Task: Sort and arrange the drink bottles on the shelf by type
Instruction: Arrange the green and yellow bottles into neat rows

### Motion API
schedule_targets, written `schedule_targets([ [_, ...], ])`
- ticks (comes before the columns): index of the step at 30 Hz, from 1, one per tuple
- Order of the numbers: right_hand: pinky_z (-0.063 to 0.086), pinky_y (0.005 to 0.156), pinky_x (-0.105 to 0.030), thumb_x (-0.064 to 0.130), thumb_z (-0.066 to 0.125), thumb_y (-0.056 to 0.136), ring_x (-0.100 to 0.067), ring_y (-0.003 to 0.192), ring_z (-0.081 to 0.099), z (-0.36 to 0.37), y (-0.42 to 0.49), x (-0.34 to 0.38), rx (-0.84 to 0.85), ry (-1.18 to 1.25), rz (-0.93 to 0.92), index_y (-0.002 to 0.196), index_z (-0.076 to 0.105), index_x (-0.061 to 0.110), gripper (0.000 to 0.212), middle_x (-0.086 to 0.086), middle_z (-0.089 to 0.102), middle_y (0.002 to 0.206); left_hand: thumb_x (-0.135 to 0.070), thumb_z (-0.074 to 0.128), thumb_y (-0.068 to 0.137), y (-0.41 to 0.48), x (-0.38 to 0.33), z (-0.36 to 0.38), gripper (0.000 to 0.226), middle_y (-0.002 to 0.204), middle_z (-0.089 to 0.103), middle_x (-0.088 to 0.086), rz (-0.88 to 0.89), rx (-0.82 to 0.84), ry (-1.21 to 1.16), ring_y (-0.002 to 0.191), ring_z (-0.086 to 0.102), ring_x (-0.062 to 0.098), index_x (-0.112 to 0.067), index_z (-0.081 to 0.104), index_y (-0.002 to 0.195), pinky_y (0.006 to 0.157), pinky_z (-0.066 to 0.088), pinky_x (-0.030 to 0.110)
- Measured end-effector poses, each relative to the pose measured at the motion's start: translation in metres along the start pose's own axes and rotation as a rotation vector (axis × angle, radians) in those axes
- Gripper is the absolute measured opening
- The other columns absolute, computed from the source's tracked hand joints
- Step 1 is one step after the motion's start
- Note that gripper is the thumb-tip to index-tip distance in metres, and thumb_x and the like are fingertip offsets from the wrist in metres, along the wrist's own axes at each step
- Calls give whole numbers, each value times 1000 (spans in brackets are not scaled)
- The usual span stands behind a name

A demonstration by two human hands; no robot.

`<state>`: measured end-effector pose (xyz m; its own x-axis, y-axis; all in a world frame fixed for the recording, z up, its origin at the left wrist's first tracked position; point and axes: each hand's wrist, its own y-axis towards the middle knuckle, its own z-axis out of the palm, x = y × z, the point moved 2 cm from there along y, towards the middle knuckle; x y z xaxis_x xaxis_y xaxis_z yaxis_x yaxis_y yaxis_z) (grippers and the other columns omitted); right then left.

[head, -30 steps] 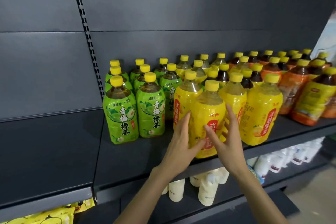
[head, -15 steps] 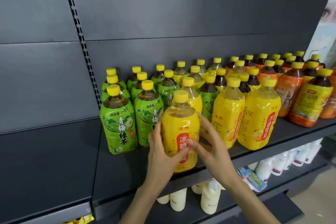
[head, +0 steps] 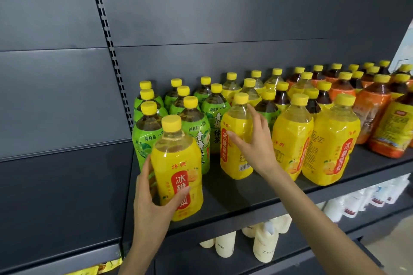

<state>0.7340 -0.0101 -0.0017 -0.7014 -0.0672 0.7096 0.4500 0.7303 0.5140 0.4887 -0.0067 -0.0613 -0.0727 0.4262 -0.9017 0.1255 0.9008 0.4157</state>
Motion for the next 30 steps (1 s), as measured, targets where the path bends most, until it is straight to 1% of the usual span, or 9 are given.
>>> schedule_targets([
  [2,36,104,-37,46,67,81,-22,136,30,3,2,-1,-40,-60,-12,149,19,29,85,-6,31,149,-54,82,60,2,3,-9,95,133,49,-7,8,-18,4,120,51,14,-54,27,138,92,49,37],
  [5,43,102,-41,42,72,78,-22,131,38,-2,2,-1,-64,-52,-44,147,26,27,84,-4,37,146,-37,78,61,4,6,-20,93,132,49,-7,11,-50,12,119,52,12,-54,28,138,92,48,36],
  [10,45,102,-41,52,69,71,-14,130,42,-20,-2,-2,111,104,-91,143,31,29,85,2,41,144,-28,76,64,8,8,-36,90,131,51,-13,4,-83,20,118,52,9,-54,29,137,94,48,41],
  [16,42,83,-4,30,73,71,19,112,45,-36,-16,11,327,288,-132,136,35,30,75,25,44,128,-32,75,63,10,3,-41,92,133,47,-13,10,-60,69,117,50,5,-46,27,139,94,47,40],
  [19,45,83,-7,22,75,70,14,113,48,-38,-25,18,414,376,-118,133,38,32,74,22,47,128,-33,77,67,6,-9,-41,96,134,40,-15,52,-253,41,123,43,5,-33,20,144,102,43,41],
  [22,46,88,-14,20,76,70,4,118,49,-36,-30,23,489,415,-113,134,40,32,74,19,52,128,-36,74,75,0,-36,-39,83,132,40,-17,361,-448,11,123,46,12,-29,22,139,97,48,32],
  [24,47,95,-25,23,79,72,-4,123,48,-32,-32,24,535,427,-110,135,41,32,75,16,51,133,-31,68,78,-2,-53,-26,70,127,44,-18,498,-404,-3,118,49,11,-30,28,135,93,49,27],
  [26,45,101,-36,25,81,73,-11,126,48,-29,-34,26,569,419,-124,138,40,31,76,12,49,137,-33,64,81,2,-68,-4,54,124,44,-23,496,-264,31,116,50,5,-34,39,129,93,47,22],
  [30,41,106,-39,16,80,74,-12,129,46,-23,-36,33,615,430,-137,140,39,27,78,9,49,138,-48,59,86,16,-75,37,63,133,36,-23,357,87,178,127,35,-7,-46,22,137,100,31,7],
])
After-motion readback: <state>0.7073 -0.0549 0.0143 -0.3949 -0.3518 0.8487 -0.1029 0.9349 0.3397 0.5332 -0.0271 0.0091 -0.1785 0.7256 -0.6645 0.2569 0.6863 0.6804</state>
